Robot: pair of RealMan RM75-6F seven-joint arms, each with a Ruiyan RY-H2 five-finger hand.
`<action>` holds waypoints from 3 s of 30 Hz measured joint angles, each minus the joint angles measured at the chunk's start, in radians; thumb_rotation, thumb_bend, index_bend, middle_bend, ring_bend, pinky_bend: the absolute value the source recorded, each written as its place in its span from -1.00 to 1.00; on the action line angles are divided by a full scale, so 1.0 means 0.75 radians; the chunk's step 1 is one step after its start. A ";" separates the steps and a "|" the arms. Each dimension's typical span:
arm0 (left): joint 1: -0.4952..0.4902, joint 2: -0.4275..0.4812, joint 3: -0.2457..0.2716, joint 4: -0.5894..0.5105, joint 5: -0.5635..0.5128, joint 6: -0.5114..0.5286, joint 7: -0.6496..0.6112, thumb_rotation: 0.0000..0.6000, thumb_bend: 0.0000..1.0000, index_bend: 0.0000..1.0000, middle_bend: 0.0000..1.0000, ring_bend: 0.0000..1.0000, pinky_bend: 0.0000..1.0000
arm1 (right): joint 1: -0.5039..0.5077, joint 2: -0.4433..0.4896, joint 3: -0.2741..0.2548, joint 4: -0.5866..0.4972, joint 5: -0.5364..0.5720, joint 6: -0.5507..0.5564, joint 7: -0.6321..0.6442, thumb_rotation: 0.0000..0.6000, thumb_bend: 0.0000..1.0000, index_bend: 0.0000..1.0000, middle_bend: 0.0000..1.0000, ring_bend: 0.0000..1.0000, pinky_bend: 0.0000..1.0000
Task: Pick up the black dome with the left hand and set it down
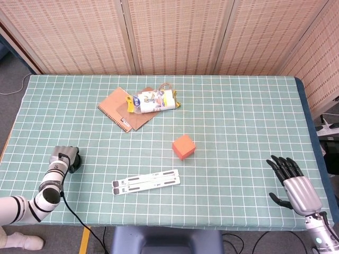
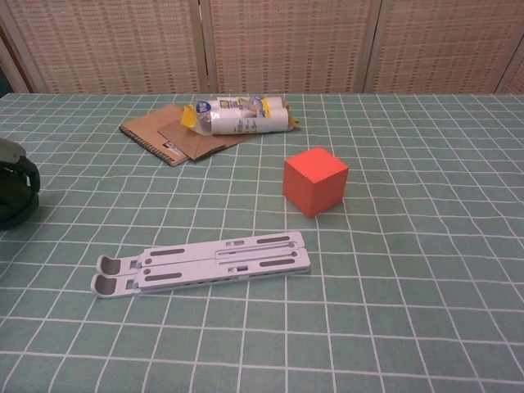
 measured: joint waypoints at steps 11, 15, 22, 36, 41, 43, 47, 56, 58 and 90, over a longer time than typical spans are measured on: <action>0.175 0.101 -0.176 -0.041 0.391 -0.194 -0.448 1.00 -0.12 0.13 0.29 0.35 0.81 | 0.000 -0.002 0.000 0.002 0.003 -0.004 -0.009 1.00 -0.65 -1.00 -1.00 -1.00 -1.00; 0.320 0.132 -0.358 -0.051 0.614 -0.309 -0.783 1.00 -0.12 0.10 0.28 0.34 0.79 | 0.000 -0.006 0.002 0.002 0.007 -0.006 -0.019 1.00 -0.65 -1.00 -1.00 -1.00 -1.00; 0.618 0.116 -0.782 -0.017 0.979 -0.550 -1.431 1.00 -0.12 0.13 0.33 0.33 0.80 | 0.001 -0.010 0.002 0.001 0.010 -0.012 -0.028 1.00 -0.65 -1.00 -1.00 -1.00 -1.00; 0.697 0.070 -0.796 0.262 1.528 -0.765 -1.419 1.00 -0.12 0.16 0.34 0.33 0.77 | 0.005 -0.010 0.006 -0.001 0.020 -0.021 -0.033 1.00 -0.65 -1.00 -1.00 -1.00 -1.00; 0.537 0.084 -0.497 0.302 1.456 -0.700 -1.057 1.00 -0.12 0.11 0.30 0.30 0.73 | 0.007 -0.007 0.004 0.001 0.018 -0.024 -0.027 1.00 -0.65 -1.00 -1.00 -1.00 -1.00; 0.461 0.086 -0.349 0.289 1.342 -0.622 -0.888 1.00 -0.12 0.10 0.30 0.30 0.73 | 0.007 -0.006 0.005 0.001 0.020 -0.024 -0.025 1.00 -0.65 -1.00 -1.00 -1.00 -1.00; 0.328 0.072 -0.170 0.218 1.013 -0.402 -0.562 1.00 -0.11 0.10 0.30 0.30 0.74 | 0.007 -0.004 0.004 0.002 0.017 -0.022 -0.019 1.00 -0.65 -1.00 -1.00 -1.00 -1.00; 0.016 -0.014 0.040 -0.023 0.190 0.270 0.045 1.00 -0.11 0.11 0.31 0.31 0.77 | 0.013 -0.008 -0.001 0.004 0.013 -0.038 -0.026 1.00 -0.65 -1.00 -1.00 -1.00 -1.00; -0.041 -0.045 0.066 -0.071 0.073 0.396 0.183 1.00 -0.11 0.11 0.31 0.31 0.76 | 0.013 -0.007 -0.001 0.003 0.013 -0.036 -0.025 1.00 -0.65 -1.00 -1.00 -1.00 -1.00; -0.079 0.090 0.076 -0.145 0.155 -0.084 -0.171 1.00 -0.10 0.13 0.23 0.20 0.63 | -0.001 -0.003 -0.003 -0.009 0.008 -0.010 -0.020 1.00 -0.65 -1.00 -1.00 -1.00 -1.00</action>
